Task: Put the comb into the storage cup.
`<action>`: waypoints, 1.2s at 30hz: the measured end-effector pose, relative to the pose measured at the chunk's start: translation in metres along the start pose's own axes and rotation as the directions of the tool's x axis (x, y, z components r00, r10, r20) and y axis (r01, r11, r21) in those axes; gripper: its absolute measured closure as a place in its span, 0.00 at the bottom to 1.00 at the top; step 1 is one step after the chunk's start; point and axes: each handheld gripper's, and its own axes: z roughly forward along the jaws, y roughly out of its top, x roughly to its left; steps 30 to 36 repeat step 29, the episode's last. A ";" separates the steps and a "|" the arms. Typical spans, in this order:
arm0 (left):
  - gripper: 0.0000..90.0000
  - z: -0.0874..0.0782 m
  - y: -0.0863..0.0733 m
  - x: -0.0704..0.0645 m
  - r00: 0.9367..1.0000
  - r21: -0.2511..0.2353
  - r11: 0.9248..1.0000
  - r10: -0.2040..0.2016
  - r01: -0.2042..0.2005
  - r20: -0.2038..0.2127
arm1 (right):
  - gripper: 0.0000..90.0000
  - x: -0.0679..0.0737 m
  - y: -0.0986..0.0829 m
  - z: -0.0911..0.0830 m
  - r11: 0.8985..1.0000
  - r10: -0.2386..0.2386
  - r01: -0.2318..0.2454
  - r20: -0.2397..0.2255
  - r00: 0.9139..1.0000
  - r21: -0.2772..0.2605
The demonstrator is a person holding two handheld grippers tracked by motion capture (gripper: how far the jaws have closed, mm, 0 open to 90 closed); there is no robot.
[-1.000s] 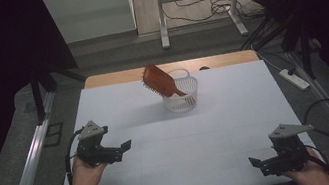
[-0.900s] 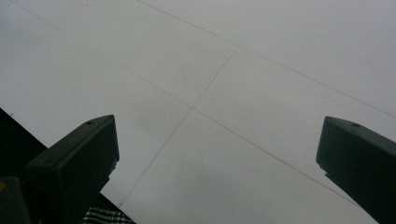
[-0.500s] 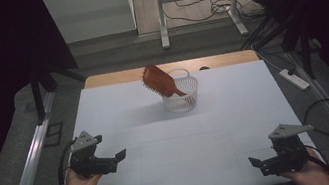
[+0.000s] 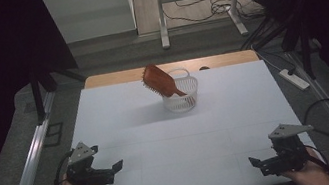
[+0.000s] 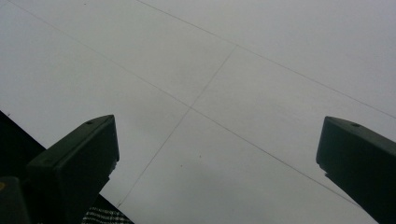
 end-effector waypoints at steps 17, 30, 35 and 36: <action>0.00 -0.017 -0.021 -0.005 0.999 0.017 1.000 -0.011 0.012 -0.039 | 0.00 0.000 0.000 0.000 1.000 0.003 -0.003 0.003 1.000 0.002; 0.00 -0.020 -0.025 -0.009 0.998 0.043 0.999 0.011 -0.008 -0.057 | 0.00 0.000 0.000 0.000 1.000 -0.001 0.001 0.005 1.000 0.003; 0.00 -0.020 -0.025 -0.009 0.998 0.043 0.999 0.011 -0.008 -0.057 | 0.00 0.000 0.000 0.000 1.000 -0.001 0.001 0.005 1.000 0.003; 0.00 -0.020 -0.025 -0.009 0.998 0.043 0.999 0.011 -0.008 -0.057 | 0.00 0.000 0.000 0.000 1.000 -0.001 0.001 0.005 1.000 0.003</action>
